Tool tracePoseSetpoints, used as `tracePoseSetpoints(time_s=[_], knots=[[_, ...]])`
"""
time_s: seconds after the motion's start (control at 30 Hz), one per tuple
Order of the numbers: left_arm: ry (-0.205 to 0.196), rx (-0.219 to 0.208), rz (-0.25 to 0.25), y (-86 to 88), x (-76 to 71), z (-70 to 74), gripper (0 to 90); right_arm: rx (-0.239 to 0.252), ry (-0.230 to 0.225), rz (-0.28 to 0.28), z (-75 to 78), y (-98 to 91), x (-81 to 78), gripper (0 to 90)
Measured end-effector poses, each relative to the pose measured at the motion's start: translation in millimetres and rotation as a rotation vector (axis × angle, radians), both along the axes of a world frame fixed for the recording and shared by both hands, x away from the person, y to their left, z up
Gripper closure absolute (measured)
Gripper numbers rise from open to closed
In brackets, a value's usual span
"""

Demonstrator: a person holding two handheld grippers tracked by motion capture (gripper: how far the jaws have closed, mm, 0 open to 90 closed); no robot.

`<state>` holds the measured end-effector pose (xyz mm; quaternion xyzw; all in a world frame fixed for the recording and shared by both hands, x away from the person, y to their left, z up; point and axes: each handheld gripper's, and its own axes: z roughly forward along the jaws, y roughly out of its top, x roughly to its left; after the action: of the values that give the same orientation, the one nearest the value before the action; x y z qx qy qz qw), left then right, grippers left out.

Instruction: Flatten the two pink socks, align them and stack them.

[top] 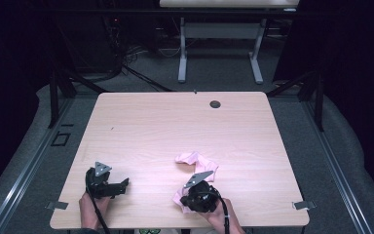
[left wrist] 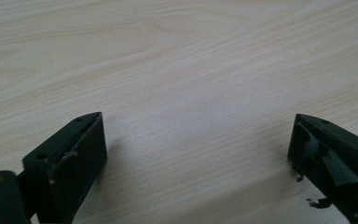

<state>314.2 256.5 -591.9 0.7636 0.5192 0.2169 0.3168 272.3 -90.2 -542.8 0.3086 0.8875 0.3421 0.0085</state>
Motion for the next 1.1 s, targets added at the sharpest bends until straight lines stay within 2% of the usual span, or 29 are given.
tracePoseSetpoints(time_s=[0.13, 0.23, 0.33, 0.43, 0.5, 0.57, 0.67, 0.77, 0.87, 1.0, 1.07, 1.1], knots=[[0.029, 0.019, -0.027, -4.5, -0.6, 3.6, 0.0, 0.067, -0.035, -0.033, 20.6, -9.6, 3.9, 87.1], [-0.035, 0.015, -0.031, -8.0, -6.6, 9.9, 0.1, 0.104, -0.048, -0.055, 30.6, -16.7, 6.1, 87.2], [-0.116, -0.033, -0.028, -11.2, -15.6, 20.3, 0.1, 0.144, -0.057, -0.072, 39.0, -24.1, 8.7, 87.2], [-0.171, -0.089, -0.026, -18.4, -24.7, 28.8, 0.1, 0.187, -0.072, -0.097, 48.4, -31.2, 10.2, 87.3], [-0.184, -0.113, -0.031, -28.9, -31.5, 32.1, 0.4, 0.21, -0.078, -0.104, 54.4, -36.1, 11.5, 87.3], [-0.168, -0.14, -0.046, -38.8, -37.1, 32.7, 1.3, 0.233, -0.091, -0.122, 59.5, -40.2, 12.4, 87.3], [-0.164, -0.19, -0.093, -57.4, -45.3, 30.6, 6.7, 0.262, -0.102, -0.144, 65.8, -45.5, 13.8, 87.3], [-0.174, -0.22, -0.169, -79.0, -52.7, 30.7, 9.5, 0.279, -0.116, -0.161, 70.2, -46.6, 14.5, 87.3], [-0.179, -0.235, -0.268, -107.4, -57.9, 31.6, 10.5, 0.283, -0.126, -0.168, 73.6, -46.4, 15.8, 87.3], [-0.189, -0.254, -0.345, -135.5, -59.6, 31.6, 14.7, 0.294, -0.137, -0.177, 76.8, -44.5, 15.7, 87.2], [-0.194, -0.25, -0.368, -150.4, -59.0, 30.2, 15.8, 0.297, -0.143, -0.18, 78.8, -44.3, 15.5, 87.2], [-0.203, -0.243, -0.36, -157.7, -58.8, 29.3, 16.5, 0.304, -0.146, -0.185, 79.7, -44.2, 15.6, 87.3]])
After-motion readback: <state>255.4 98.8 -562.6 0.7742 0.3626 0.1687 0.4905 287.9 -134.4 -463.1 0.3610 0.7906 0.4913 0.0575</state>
